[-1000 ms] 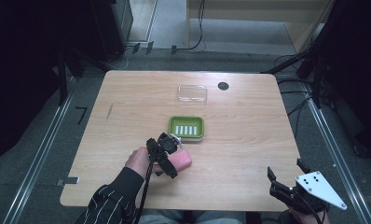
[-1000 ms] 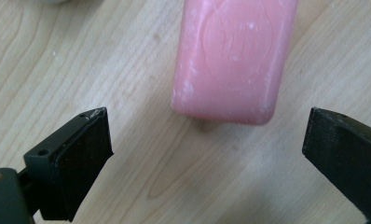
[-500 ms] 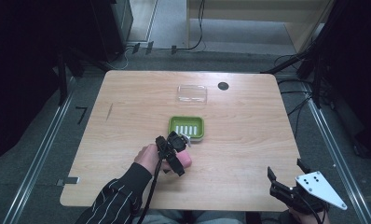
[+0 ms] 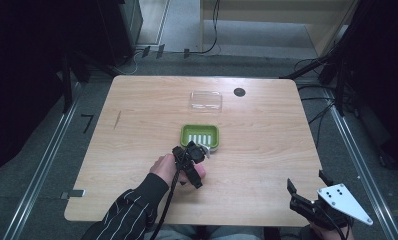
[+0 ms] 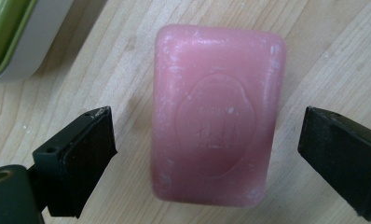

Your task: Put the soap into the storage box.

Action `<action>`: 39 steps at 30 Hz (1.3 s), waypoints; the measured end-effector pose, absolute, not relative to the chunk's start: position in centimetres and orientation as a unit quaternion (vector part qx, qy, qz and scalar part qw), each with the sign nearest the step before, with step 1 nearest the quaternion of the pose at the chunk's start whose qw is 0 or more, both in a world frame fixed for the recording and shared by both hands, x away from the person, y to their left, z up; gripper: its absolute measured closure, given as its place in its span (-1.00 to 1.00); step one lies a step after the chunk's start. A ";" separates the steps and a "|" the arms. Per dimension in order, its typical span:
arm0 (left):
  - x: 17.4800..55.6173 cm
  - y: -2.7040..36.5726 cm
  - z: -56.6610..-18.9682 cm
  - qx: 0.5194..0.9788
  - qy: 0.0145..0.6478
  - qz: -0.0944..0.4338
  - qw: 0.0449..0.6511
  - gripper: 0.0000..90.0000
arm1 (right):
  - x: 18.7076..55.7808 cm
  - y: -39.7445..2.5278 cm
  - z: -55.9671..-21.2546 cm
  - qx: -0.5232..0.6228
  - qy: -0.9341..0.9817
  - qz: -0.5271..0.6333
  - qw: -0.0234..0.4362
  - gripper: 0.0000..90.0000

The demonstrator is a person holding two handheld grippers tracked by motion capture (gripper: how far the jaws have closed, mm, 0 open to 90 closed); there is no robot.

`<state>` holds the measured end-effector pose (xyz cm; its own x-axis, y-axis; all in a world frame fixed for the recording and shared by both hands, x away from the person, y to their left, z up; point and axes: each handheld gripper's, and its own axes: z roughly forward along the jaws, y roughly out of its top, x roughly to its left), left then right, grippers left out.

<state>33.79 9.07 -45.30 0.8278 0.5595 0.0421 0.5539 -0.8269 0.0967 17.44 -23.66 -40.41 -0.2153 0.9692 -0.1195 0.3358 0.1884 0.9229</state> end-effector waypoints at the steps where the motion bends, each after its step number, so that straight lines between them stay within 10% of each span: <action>1: 33.8 9.0 -45.3 0.955 0.292 0.032 0.040 -0.88 | 17.4 -23.7 -40.4 0.491 0.665 0.406 0.389 -0.70; 39: 33.7 9.2 -45.7 0.956 0.287 0.034 0.053 -0.16 | 17.4 -23.7 -40.4 0.490 0.665 0.407 0.391 -0.70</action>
<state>33.69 9.17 -45.67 0.8331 0.5520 0.0354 0.5447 -0.8299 0.1207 17.41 -23.69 -40.39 -0.2149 0.9691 -0.1210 0.3333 0.1892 0.9236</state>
